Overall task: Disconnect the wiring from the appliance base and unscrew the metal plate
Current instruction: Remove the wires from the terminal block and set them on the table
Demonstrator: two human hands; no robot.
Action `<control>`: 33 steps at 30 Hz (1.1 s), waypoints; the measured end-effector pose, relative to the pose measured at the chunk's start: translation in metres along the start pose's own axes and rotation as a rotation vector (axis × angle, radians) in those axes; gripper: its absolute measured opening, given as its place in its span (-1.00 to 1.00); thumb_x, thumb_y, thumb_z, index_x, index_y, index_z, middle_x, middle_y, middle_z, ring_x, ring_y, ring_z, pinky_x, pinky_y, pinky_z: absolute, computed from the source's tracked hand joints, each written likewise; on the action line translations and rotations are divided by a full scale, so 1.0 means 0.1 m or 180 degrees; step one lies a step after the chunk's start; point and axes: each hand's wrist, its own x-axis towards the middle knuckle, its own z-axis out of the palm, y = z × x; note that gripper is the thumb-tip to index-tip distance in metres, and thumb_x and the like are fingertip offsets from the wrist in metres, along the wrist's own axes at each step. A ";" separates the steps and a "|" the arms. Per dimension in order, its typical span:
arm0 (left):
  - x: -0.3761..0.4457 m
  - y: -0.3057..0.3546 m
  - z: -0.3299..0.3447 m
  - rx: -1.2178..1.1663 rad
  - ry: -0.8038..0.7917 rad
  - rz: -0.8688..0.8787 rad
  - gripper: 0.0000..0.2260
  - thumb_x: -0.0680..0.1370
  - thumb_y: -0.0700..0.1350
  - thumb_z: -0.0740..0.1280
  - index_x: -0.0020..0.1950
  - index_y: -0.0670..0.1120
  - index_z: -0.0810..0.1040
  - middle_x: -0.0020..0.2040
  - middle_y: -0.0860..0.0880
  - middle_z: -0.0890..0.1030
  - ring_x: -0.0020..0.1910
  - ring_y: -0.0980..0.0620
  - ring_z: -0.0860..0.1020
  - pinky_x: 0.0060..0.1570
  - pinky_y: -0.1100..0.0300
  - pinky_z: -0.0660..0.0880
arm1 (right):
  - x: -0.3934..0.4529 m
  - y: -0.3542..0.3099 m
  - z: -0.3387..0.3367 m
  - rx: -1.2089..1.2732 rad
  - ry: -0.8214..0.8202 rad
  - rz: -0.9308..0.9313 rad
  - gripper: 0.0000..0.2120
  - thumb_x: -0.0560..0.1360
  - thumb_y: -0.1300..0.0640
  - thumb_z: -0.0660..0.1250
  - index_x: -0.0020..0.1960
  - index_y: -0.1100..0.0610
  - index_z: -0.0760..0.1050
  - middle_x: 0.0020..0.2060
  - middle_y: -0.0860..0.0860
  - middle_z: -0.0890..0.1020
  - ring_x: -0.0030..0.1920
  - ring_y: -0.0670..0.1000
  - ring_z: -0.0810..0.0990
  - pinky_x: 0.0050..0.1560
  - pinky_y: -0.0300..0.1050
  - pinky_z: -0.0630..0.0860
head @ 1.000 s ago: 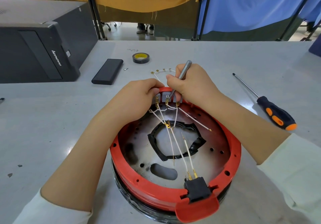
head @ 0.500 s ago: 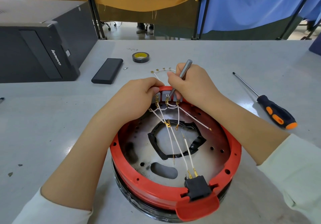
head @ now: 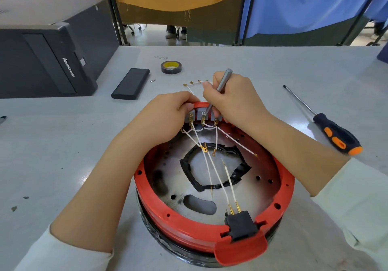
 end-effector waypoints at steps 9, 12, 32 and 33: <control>0.00 0.01 -0.01 0.0006 -0.0031 0.0000 -0.76 0.64 -0.10 0.12 0.21 0.08 0.52 -0.30 0.20 0.41 -0.38 0.21 0.37 -0.42 0.51 0.28 | 0.08 0.00 0.01 0.0195 -0.0326 0.0342 -0.68 0.52 0.13 0.23 -0.38 0.13 0.28 -0.58 0.14 0.53 -0.62 0.02 0.43 -0.48 -0.21 0.40; 0.00 0.01 -0.01 0.0018 -0.0039 -0.0005 -0.76 0.64 -0.09 0.12 0.21 0.09 0.51 -0.28 0.20 0.41 -0.37 0.22 0.37 -0.42 0.52 0.28 | 0.13 0.00 0.01 0.0203 -0.0459 0.0433 -0.67 0.50 0.13 0.23 -0.41 0.12 0.27 -0.62 0.07 0.50 -0.64 0.03 0.43 -0.47 -0.20 0.39; 0.01 -0.01 0.00 0.0089 0.0003 0.0049 -0.76 0.64 -0.10 0.12 0.21 0.08 0.51 -0.29 0.19 0.40 -0.35 0.20 0.38 -0.42 0.49 0.27 | 0.08 -0.01 -0.01 0.0311 -0.0443 0.0345 -0.69 0.48 0.18 0.23 -0.40 0.12 0.24 -0.61 0.13 0.49 -0.66 0.01 0.38 -0.58 -0.30 0.32; 0.01 -0.01 0.00 0.0099 -0.0003 0.0040 -0.76 0.64 -0.09 0.12 0.21 0.08 0.51 -0.29 0.19 0.40 -0.34 0.20 0.38 -0.42 0.47 0.26 | 0.09 -0.01 0.00 0.0313 -0.0481 0.0381 -0.70 0.48 0.18 0.23 -0.40 0.12 0.24 -0.62 0.12 0.49 -0.66 0.03 0.39 -0.57 -0.29 0.33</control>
